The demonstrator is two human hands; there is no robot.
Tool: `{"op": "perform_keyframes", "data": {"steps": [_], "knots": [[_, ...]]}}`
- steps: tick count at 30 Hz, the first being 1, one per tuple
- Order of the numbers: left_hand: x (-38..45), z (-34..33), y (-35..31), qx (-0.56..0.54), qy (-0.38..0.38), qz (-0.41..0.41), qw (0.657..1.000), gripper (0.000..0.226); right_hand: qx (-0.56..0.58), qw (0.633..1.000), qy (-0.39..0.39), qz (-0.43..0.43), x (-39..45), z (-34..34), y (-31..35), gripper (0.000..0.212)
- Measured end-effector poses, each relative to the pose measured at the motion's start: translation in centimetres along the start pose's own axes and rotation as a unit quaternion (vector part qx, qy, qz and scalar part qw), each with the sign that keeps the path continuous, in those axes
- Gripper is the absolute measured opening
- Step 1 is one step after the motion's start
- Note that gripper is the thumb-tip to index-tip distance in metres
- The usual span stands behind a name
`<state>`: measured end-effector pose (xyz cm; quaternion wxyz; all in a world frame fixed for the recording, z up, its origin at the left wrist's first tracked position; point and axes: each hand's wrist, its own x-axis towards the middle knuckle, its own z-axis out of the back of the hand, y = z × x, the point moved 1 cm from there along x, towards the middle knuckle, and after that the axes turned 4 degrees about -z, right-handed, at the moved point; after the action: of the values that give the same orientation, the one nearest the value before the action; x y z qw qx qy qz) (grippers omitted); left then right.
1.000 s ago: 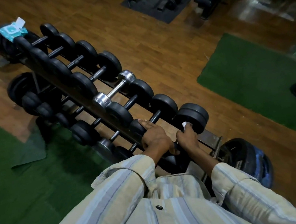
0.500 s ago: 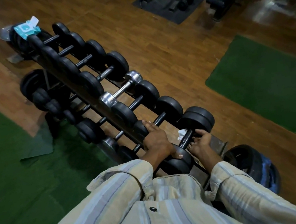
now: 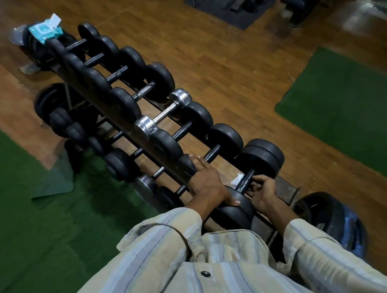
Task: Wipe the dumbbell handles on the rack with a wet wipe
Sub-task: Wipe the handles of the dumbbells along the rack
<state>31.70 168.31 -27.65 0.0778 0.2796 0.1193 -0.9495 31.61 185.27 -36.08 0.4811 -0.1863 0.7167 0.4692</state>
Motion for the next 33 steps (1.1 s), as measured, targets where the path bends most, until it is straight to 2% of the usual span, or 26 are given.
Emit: {"op": "perform_keyframes", "data": {"steps": [2, 5, 6, 7, 9, 13, 15, 16, 19, 21, 25, 27, 29, 31, 33], "knots": [[0.0, -0.1, 0.0, 0.003, -0.002, 0.000, 1.000, 0.178, -0.067, 0.998, 0.005, -0.002, 0.5, 1.0, -0.6, 0.021], [0.1, -0.2, -0.2, 0.007, -0.002, -0.002, 1.000, 0.176, -0.133, 0.990, 0.047, -0.006, 1.5, 2.6, -1.5, 0.026], [0.2, -0.2, -0.3, 0.005, -0.003, -0.002, 1.000, 0.175, -0.132, 0.990, 0.056, -0.013, -0.2, 2.0, -1.2, 0.016], [0.3, -0.2, -0.4, 0.005, -0.002, -0.001, 1.000, 0.175, -0.138, 0.989, 0.058, -0.017, -1.3, 1.8, -1.1, 0.015], [0.3, -0.2, -0.4, 0.003, 0.001, 0.001, 1.000, 0.175, -0.160, 0.986, 0.055, -0.016, -1.8, 1.8, -0.9, 0.025], [0.3, -0.1, -0.5, 0.000, 0.004, 0.003, 1.000, 0.172, -0.253, 0.967, 0.017, 0.038, -1.7, 2.2, -0.8, 0.016], [0.2, 0.0, -0.6, -0.001, 0.004, 0.004, 1.000, 0.171, -0.332, 0.939, -0.001, 0.086, -1.3, 2.5, -1.1, 0.010], [0.2, 0.0, -0.6, -0.001, 0.005, 0.004, 1.000, 0.170, -0.387, 0.914, -0.002, 0.120, -1.4, 2.5, -1.2, 0.012], [0.2, -0.1, -0.6, 0.002, 0.002, 0.003, 1.000, 0.168, -0.516, 0.826, -0.031, 0.227, -3.3, 1.8, -1.7, 0.032], [0.3, -0.1, -0.5, 0.004, 0.000, 0.005, 1.000, 0.168, -0.533, 0.800, -0.024, 0.275, -4.8, 1.1, -2.1, 0.045], [0.2, -0.1, -0.5, -0.005, -0.003, 0.010, 1.000, 0.165, -0.588, 0.755, 0.057, 0.284, -5.6, 0.2, -1.6, 0.050], [0.2, -0.1, -0.4, -0.011, -0.002, 0.011, 1.000, 0.166, -0.632, 0.717, 0.068, 0.287, -4.5, 0.3, -1.2, 0.054], [0.2, -0.2, -0.3, -0.016, -0.002, 0.012, 1.000, 0.166, -0.677, 0.665, 0.054, 0.310, -3.6, 0.6, -0.8, 0.050], [0.2, -0.3, -0.3, -0.021, -0.001, 0.010, 1.000, 0.166, -0.687, 0.650, 0.031, 0.324, -2.5, 1.0, -0.2, 0.055], [0.3, -0.3, -0.3, -0.027, 0.002, 0.012, 1.000, 0.167, -0.685, 0.650, 0.004, 0.329, -1.7, 1.5, 0.9, 0.062]]}}
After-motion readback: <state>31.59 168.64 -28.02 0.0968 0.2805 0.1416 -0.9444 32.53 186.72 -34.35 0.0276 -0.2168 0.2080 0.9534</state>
